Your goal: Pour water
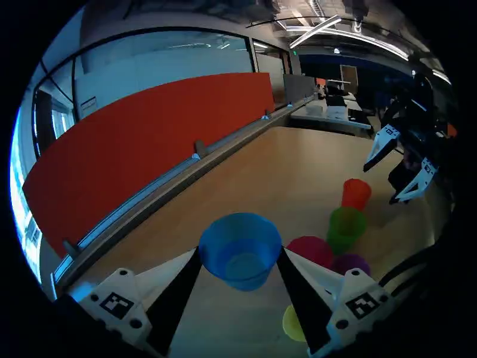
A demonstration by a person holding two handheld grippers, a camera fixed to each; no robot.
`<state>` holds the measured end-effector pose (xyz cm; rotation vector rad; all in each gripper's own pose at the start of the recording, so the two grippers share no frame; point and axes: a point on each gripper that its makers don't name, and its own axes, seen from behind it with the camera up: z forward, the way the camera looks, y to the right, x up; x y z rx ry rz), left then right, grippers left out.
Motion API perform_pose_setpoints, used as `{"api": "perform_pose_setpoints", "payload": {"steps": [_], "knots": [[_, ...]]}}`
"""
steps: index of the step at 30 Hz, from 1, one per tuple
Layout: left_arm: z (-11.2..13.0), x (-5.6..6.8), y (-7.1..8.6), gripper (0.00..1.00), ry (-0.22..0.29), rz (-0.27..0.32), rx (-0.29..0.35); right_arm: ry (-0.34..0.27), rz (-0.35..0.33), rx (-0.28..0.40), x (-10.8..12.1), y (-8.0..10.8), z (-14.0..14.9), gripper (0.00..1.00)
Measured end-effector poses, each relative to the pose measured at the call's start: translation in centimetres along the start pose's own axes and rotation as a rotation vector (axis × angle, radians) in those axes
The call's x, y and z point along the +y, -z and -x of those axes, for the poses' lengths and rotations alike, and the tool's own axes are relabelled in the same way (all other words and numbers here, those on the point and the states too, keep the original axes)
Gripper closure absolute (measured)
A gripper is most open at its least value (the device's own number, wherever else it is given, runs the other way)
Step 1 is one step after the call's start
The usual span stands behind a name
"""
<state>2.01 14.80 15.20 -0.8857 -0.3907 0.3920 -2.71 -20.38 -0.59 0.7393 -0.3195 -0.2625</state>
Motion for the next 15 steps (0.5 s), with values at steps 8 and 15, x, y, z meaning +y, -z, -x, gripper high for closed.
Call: {"api": "perform_pose_setpoints", "payload": {"steps": [8, 15], "knots": [[-0.4, 1.2, 1.9, 0.13, 0.024, -0.031, 0.047, 0.005, -0.006, -0.006, -0.2, -0.3, -0.2, 0.0], [-0.9, 1.8, 3.9, 0.13, 0.053, -0.066, 0.092, 0.024, -0.02, -0.025, -0.6, -0.9, 0.0, 0.0]]}}
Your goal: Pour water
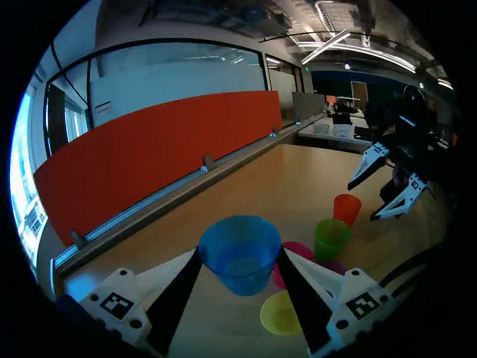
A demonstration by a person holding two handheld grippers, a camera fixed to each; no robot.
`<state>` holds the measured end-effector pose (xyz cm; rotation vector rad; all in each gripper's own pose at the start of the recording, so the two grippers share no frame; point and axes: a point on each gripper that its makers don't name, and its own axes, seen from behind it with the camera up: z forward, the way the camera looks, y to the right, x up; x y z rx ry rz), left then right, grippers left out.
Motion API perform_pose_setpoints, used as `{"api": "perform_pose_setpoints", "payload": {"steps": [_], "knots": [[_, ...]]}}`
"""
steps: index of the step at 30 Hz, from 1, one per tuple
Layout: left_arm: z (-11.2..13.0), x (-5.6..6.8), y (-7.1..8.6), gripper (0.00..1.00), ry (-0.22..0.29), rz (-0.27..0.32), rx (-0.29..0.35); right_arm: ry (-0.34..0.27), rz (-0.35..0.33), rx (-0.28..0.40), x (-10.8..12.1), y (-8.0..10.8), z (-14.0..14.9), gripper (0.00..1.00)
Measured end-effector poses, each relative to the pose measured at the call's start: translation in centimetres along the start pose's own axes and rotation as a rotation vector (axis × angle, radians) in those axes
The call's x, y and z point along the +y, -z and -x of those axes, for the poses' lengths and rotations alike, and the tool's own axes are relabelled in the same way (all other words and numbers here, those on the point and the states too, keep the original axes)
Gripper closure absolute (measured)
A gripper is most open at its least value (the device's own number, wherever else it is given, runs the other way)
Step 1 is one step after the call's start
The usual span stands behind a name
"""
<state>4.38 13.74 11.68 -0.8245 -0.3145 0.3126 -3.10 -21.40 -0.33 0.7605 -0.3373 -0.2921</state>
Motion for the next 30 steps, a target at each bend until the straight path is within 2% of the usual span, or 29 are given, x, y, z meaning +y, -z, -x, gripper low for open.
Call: {"api": "perform_pose_setpoints", "payload": {"steps": [3, 9, 15, 30], "knots": [[-0.1, 0.2, 1.0, 0.12, 0.01, -0.017, 0.015, 0.004, -0.009, -0.009, -0.2, -0.3, 0.1, 0.0], [0.4, 1.2, 2.8, 0.13, 0.037, -0.012, 0.031, 0.014, -0.03, -0.03, -0.6, -1.0, 0.4, 0.0], [1.2, 1.8, 4.4, 0.13, 0.032, -0.037, 0.03, 0.014, -0.045, -0.046, -0.7, -1.7, 0.6, 0.0], [2.8, 3.3, 7.9, 0.13, 0.084, -0.084, 0.041, 0.027, -0.07, -0.078, -0.8, -3.0, 1.3, 0.0]]}}
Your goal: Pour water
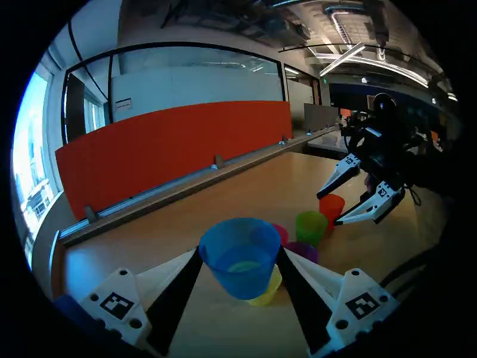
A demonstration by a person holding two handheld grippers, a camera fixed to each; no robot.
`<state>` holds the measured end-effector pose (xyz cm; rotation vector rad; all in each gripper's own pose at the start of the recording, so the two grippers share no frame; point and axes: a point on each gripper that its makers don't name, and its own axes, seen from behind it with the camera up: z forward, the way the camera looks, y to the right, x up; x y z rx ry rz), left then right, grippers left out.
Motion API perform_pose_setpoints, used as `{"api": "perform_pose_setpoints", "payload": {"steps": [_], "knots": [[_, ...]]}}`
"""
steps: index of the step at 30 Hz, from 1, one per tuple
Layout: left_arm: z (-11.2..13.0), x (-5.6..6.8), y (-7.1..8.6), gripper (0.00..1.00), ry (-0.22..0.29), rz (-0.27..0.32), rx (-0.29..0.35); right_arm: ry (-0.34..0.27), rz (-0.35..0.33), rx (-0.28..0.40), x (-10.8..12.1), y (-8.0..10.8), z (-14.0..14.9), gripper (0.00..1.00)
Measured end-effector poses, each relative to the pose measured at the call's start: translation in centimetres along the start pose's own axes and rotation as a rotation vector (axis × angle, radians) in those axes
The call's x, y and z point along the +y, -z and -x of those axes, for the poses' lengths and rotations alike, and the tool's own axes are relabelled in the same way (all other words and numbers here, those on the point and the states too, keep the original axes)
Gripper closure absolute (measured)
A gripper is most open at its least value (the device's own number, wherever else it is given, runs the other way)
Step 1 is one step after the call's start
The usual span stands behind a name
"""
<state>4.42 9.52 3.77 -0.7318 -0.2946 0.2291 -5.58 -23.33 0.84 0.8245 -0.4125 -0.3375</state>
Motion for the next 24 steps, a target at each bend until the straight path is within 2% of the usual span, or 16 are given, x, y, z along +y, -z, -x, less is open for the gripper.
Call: {"api": "perform_pose_setpoints", "payload": {"steps": [12, 18, 24], "knots": [[0.2, 1.4, 2.3, 0.13, 0.042, -0.018, 0.055, 0.007, -0.007, -0.023, 0.6, -0.8, 0.7, 0.0], [0.3, 2.5, 3.5, 0.13, 0.069, -0.009, 0.084, 0.016, -0.013, -0.037, 0.7, -1.1, 1.0, 0.0], [1.2, 3.6, 4.4, 0.13, 0.073, -0.009, 0.081, 0.021, -0.018, -0.045, 0.7, -1.5, 1.0, 0.0]]}}
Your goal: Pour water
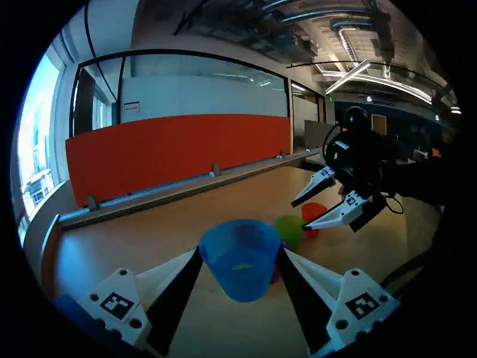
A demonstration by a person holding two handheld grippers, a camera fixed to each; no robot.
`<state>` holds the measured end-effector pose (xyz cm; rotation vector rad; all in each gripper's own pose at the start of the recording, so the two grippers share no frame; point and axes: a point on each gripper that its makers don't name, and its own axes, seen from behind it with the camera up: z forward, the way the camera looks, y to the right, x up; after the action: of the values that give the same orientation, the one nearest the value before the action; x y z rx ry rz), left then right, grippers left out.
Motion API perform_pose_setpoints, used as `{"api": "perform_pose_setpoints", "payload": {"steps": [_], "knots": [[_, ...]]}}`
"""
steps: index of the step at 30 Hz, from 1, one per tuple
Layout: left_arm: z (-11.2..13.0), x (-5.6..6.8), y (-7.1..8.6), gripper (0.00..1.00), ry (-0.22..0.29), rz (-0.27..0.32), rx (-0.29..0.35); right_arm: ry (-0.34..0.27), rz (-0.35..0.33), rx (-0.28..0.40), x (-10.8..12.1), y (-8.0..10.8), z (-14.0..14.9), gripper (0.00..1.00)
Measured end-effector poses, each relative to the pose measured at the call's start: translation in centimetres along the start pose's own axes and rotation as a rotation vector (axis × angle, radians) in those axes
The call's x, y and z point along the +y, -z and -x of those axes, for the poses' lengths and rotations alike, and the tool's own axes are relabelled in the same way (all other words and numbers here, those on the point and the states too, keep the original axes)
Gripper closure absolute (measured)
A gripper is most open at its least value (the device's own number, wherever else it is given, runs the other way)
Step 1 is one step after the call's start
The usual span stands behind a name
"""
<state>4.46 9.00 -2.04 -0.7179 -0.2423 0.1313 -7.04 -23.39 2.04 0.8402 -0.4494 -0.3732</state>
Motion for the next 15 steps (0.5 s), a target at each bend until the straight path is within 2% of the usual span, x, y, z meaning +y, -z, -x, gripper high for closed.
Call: {"api": "perform_pose_setpoints", "payload": {"steps": [9, 15], "knots": [[1.1, 1.9, 1.5, 0.13, 0.003, -0.001, 0.004, 0.01, -0.008, -0.039, -0.1, -0.8, 0.9, 0.0], [1.2, 2.5, 2.3, 0.13, 0.008, -0.007, 0.011, 0.007, -0.005, -0.072, 0.1, -1.2, 1.4, 0.0]]}}
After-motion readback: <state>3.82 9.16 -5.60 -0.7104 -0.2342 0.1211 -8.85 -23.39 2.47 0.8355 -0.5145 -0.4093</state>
